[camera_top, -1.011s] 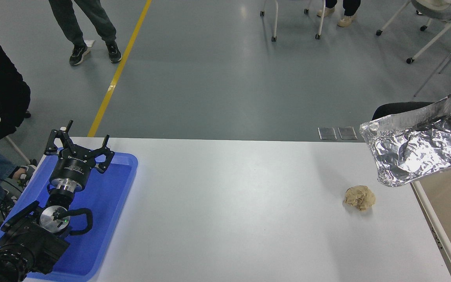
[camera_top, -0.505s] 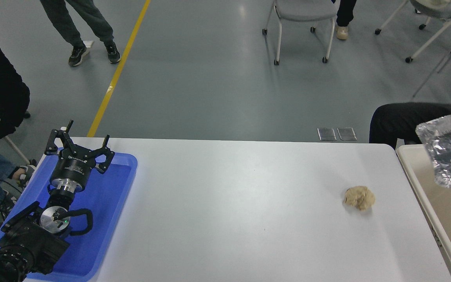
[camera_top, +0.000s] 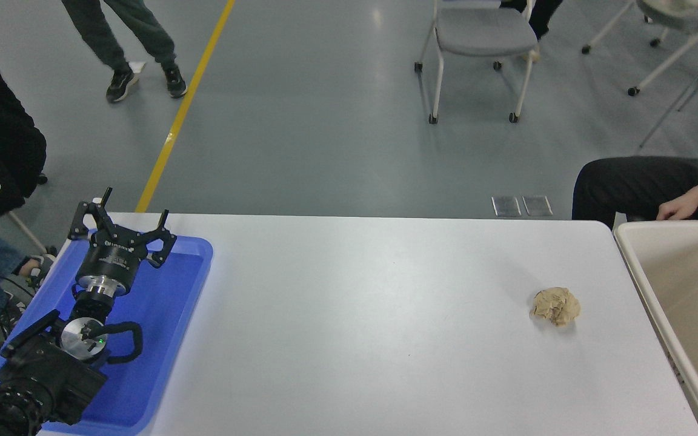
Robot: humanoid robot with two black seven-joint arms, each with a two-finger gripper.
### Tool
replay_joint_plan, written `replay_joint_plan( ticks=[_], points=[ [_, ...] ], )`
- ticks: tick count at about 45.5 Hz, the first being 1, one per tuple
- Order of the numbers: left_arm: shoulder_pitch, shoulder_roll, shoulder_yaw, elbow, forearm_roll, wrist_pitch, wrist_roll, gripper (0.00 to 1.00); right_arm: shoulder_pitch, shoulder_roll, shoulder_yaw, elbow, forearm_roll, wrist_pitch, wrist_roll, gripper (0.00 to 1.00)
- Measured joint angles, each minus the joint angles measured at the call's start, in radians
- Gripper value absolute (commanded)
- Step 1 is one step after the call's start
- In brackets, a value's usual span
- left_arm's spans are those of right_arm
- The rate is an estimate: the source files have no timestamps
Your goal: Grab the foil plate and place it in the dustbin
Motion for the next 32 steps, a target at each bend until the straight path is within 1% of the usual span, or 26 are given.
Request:
replay_joint_plan(
  ticks=[4,9,21,22,23,24,25,27,32],
  points=[
    [0.001,0.000,0.000,0.000,0.000,0.000,0.000,1.00,-0.124,0.027,0.080,-0.048,0.037,-0.015,-0.009,0.00],
    [0.001,0.001,0.000,-0.001,0.000,0.000,0.000,1.00,-0.193,0.056,0.152,-0.100,0.070,-0.027,-0.026,0.00],
    [0.001,0.002,0.000,0.000,0.000,0.000,0.000,1.00,-0.308,0.110,0.262,-0.162,0.104,-0.040,-0.050,0.00],
    [0.001,0.002,0.000,0.000,0.000,0.000,0.000,1.00,-0.313,0.113,0.268,-0.166,0.106,-0.040,-0.051,0.16],
    [0.001,0.002,0.000,0.000,0.000,0.000,0.000,1.00,-0.320,0.116,0.274,-0.173,0.108,-0.042,-0.052,0.58],
    [0.001,0.002,0.000,0.000,0.000,0.000,0.000,1.00,-0.322,0.118,0.277,-0.177,0.108,-0.042,-0.053,0.84],
    [0.001,0.002,0.000,0.000,0.000,0.000,0.000,1.00,-0.324,0.119,0.279,-0.179,0.109,-0.043,-0.054,0.91],
    [0.001,0.002,0.000,0.000,0.000,0.000,0.000,1.00,-0.331,0.123,0.286,-0.186,0.111,-0.043,-0.055,1.00],
    [0.001,0.002,0.000,0.000,0.000,0.000,0.000,1.00,-0.341,0.131,0.304,-0.197,0.115,-0.045,-0.058,1.00]
  ],
)
